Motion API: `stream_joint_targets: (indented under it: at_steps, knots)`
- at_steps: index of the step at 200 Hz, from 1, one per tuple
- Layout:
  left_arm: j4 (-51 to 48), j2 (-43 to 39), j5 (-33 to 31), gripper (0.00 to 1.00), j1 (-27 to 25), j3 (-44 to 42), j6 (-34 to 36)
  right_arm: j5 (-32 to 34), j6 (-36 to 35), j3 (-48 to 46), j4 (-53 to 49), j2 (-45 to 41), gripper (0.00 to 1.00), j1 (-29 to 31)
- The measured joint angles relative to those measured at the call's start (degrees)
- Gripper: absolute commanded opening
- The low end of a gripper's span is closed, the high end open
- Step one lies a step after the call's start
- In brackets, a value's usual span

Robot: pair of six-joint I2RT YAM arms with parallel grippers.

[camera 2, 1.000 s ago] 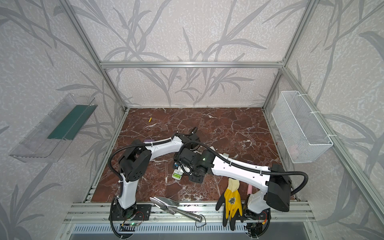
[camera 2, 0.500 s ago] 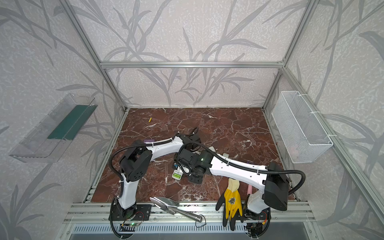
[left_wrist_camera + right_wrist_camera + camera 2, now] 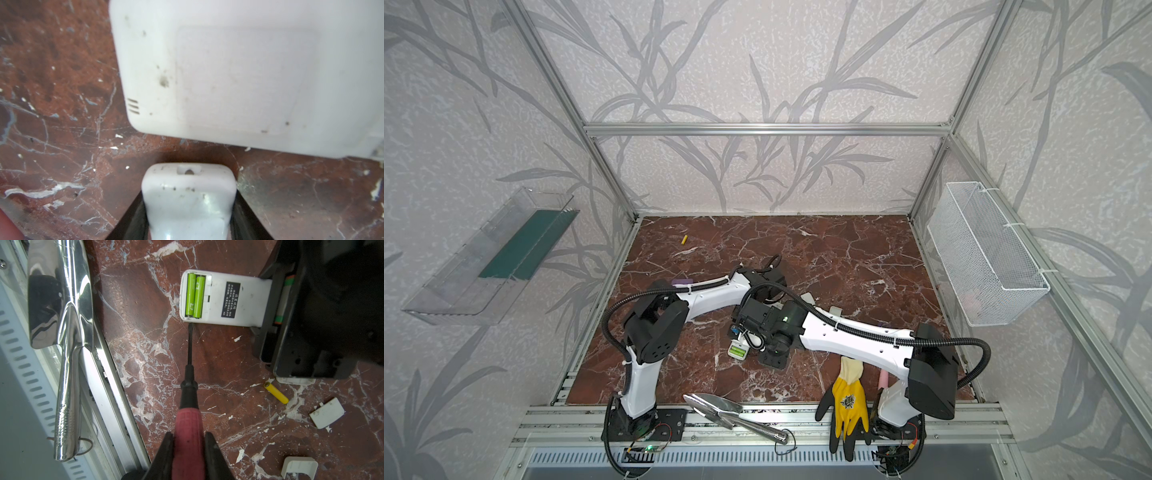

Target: Unload the batteries from the remote control

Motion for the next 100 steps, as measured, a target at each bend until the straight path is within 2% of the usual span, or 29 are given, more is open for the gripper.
stream_joint_targets:
  at_steps: [100]
  knots:
    - [0.0, 0.0, -0.2, 0.01, -0.1, 0.0, 0.0, 0.1, 1.6, 0.0, 0.2, -1.2, 0.00, 0.0]
